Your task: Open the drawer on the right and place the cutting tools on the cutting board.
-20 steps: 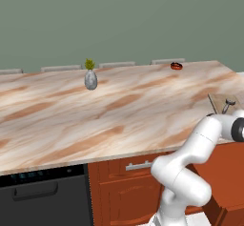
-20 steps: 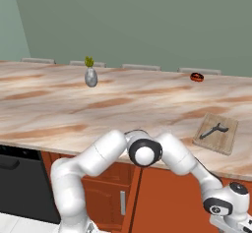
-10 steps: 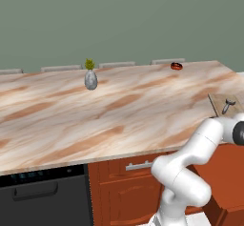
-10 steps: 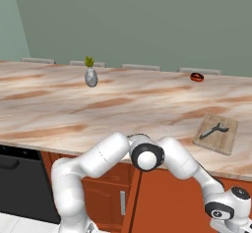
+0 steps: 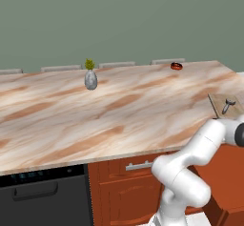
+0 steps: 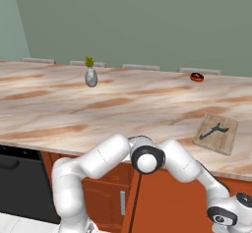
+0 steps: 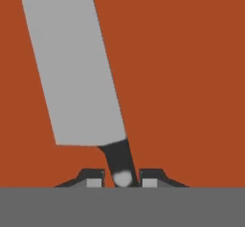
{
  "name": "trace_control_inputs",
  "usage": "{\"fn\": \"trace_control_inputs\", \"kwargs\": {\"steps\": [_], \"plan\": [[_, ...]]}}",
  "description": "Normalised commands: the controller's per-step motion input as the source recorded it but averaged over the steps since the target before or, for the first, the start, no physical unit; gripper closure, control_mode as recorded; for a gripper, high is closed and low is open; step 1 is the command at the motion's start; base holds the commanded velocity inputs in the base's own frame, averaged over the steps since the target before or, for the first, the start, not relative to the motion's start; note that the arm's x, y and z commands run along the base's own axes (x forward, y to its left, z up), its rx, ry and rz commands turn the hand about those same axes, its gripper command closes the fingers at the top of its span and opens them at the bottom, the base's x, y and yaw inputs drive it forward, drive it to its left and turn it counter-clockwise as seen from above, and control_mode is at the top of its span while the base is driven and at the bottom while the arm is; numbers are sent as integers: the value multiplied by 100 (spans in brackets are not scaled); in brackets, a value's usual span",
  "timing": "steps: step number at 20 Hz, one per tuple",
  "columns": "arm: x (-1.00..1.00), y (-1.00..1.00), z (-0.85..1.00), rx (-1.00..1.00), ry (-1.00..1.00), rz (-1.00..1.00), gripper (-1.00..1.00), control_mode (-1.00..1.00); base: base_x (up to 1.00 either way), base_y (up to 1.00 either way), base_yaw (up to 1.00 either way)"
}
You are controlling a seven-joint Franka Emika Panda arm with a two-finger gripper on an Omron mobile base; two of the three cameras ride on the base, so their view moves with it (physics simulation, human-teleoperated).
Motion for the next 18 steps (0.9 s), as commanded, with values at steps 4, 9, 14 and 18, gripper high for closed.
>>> {"fn": "trace_control_inputs", "kwargs": {"steps": [4,9,14,18], "plan": [[-59,6,-3,0,-13,0,100,-100,0,0,0],[-56,17,3,0,-26,0,100,-100,0,0,0],[-19,40,86,0,-40,-2,100,-100,0,0,0],[5,57,100,0,-35,-4,100,-100,0,0,0]]}}
